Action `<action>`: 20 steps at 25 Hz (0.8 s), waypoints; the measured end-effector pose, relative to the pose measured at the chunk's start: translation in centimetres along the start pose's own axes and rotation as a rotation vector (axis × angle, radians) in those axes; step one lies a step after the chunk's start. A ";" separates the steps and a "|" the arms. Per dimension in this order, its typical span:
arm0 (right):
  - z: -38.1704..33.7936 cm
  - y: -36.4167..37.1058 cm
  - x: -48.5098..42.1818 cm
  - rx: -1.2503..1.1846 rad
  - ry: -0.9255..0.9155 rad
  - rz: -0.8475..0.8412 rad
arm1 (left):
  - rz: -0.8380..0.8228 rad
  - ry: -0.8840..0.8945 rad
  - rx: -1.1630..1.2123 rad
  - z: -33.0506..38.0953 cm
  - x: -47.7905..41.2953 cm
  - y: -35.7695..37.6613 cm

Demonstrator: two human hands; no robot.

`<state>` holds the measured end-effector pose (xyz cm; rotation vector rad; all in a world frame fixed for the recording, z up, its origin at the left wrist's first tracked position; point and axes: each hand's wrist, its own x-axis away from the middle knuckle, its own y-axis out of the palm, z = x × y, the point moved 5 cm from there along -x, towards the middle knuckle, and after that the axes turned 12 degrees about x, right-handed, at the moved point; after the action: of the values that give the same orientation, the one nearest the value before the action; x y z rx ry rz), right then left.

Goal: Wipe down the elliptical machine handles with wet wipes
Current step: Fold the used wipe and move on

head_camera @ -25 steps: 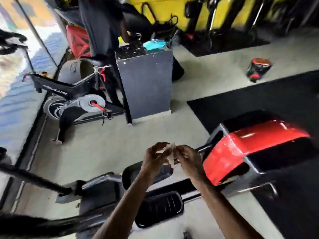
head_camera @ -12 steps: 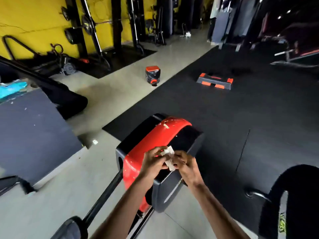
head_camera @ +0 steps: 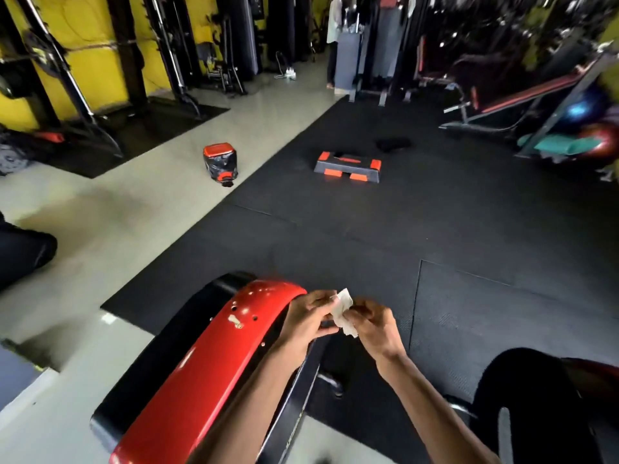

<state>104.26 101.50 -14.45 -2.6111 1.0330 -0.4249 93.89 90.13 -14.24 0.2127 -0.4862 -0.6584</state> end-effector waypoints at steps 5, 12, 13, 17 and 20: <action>-1.4 -3.4 -11.9 0.078 0.102 0.091 | 0.038 -0.022 0.029 3.2 -10.0 3.4; -2.3 -5.2 -32.5 0.080 0.038 -0.046 | 0.279 -0.001 0.027 6.4 -28.2 6.6; -2.6 -5.1 -36.0 0.083 0.024 -0.087 | 0.321 0.006 0.038 6.9 -31.0 7.2; -5.2 -4.7 -48.5 0.119 -0.019 -0.259 | 0.502 0.030 0.121 10.3 -40.1 9.4; -8.3 -2.6 -55.8 0.176 -0.073 -0.366 | 0.599 0.064 0.161 13.6 -44.9 9.1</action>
<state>63.77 140.85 -14.90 -2.6295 0.4681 -0.4732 61.26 125.08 -15.71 0.2251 -0.5097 -0.0269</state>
